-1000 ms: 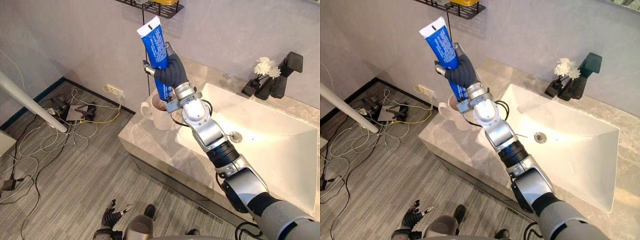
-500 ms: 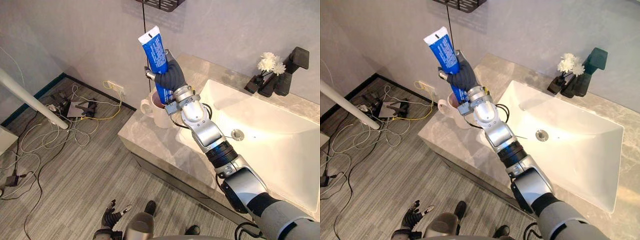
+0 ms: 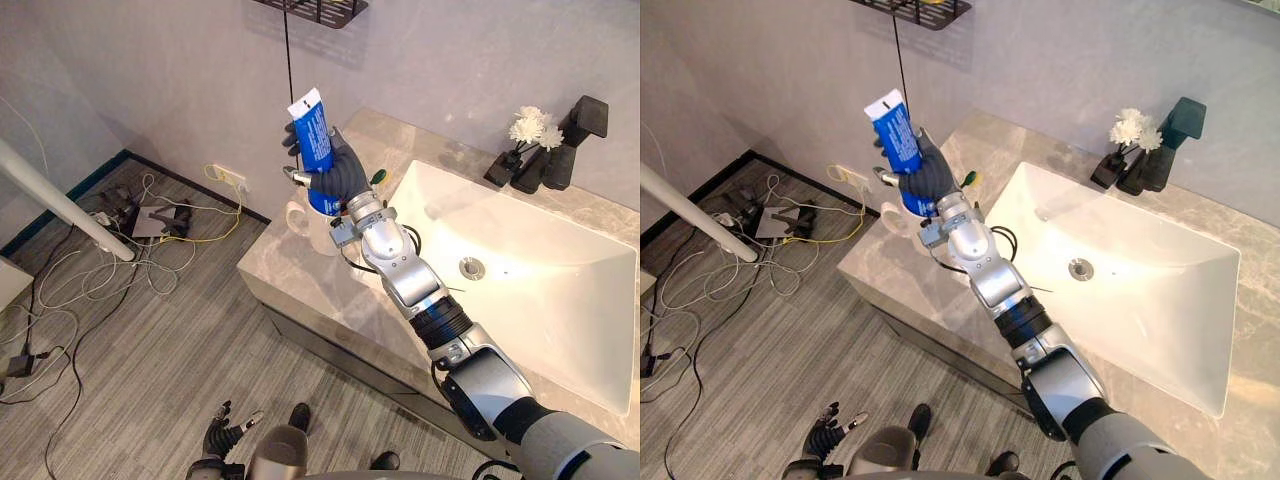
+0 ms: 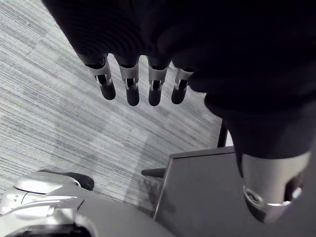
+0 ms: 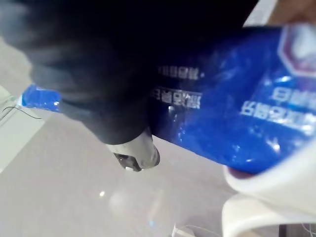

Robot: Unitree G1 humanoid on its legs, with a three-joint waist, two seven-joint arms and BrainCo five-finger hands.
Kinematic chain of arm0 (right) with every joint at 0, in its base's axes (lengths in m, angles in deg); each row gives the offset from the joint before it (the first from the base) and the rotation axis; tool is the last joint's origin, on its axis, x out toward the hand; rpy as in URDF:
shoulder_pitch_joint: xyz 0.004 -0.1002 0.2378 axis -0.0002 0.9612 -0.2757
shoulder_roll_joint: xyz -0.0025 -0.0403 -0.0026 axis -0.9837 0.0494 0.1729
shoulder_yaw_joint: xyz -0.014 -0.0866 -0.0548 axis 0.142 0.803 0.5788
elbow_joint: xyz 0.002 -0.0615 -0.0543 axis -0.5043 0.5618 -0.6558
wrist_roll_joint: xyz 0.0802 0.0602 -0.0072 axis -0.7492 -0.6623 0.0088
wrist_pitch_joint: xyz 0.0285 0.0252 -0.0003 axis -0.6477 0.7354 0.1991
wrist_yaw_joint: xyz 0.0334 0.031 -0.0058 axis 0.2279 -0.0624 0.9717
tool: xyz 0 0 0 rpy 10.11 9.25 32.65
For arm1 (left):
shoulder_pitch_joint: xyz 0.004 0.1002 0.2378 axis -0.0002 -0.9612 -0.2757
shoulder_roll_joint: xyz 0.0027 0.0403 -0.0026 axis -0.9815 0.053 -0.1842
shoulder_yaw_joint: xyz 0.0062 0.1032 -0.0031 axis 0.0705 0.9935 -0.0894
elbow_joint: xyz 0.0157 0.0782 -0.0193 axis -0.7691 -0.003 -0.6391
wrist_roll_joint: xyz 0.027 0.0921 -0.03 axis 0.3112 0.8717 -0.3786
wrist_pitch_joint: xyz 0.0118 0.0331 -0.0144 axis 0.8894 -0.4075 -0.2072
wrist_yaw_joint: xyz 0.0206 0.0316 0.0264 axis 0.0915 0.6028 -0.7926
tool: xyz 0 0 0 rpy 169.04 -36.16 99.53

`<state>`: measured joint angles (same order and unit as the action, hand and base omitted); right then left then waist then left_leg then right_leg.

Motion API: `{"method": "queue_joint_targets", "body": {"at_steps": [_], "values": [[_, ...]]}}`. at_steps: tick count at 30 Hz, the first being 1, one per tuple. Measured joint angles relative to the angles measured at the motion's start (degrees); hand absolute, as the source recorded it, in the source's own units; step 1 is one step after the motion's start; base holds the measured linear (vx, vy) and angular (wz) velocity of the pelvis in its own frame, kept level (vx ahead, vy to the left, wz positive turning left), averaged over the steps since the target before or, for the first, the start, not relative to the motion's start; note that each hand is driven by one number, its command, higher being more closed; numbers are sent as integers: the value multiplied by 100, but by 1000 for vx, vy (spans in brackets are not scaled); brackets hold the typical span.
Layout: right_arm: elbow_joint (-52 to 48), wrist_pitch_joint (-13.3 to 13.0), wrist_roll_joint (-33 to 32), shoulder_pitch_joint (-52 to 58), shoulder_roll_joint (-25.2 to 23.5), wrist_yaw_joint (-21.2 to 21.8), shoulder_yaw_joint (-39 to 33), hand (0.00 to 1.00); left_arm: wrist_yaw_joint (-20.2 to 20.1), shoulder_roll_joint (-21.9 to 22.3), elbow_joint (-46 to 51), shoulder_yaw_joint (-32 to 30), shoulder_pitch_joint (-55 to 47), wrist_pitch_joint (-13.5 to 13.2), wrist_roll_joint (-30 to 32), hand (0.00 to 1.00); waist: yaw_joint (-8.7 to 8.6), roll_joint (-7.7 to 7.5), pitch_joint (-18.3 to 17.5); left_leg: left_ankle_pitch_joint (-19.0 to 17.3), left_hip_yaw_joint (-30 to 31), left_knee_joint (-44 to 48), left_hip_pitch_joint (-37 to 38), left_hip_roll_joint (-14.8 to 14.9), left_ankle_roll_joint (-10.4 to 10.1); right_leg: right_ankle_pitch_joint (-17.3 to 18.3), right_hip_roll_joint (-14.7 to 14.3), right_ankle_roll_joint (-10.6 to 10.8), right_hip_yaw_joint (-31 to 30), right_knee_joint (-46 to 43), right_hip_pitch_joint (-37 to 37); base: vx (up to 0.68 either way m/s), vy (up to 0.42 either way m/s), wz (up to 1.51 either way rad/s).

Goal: Organize washtable

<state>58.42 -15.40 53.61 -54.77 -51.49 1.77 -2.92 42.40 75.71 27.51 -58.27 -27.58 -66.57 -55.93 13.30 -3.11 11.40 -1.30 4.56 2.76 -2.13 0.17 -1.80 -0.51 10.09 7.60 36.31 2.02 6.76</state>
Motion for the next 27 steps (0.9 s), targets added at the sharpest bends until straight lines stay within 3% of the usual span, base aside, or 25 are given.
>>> {"method": "queue_joint_targets", "body": {"at_steps": [16, 21, 27], "values": [[-36, -3, 0, 253, -69, -7, -8, 0, 89, -76, -83, 216, -29, 24, 1, 0, -21, 65, -86, 0, -20, -2, 96, 5, 0, -25, -4, -34, -26, 4, 92, 0, 0, 0], [-511, -13, 1, 438, -70, -9, -13, 0, 89, -78, -88, 229, -36, 27, 0, 0, -30, 63, -106, 1, -29, -3, 108, 7, 1, -27, -5, -35, -37, 5, 97, 0, 0, 0], [-673, -15, 2, 572, -74, -12, -18, 0, 92, -82, -156, 232, -82, 27, -1, 0, -127, 55, -240, 1, -69, -35, 165, 16, 1, -29, -4, -37, -83, 6, 114, 8, 8, -3]]}}
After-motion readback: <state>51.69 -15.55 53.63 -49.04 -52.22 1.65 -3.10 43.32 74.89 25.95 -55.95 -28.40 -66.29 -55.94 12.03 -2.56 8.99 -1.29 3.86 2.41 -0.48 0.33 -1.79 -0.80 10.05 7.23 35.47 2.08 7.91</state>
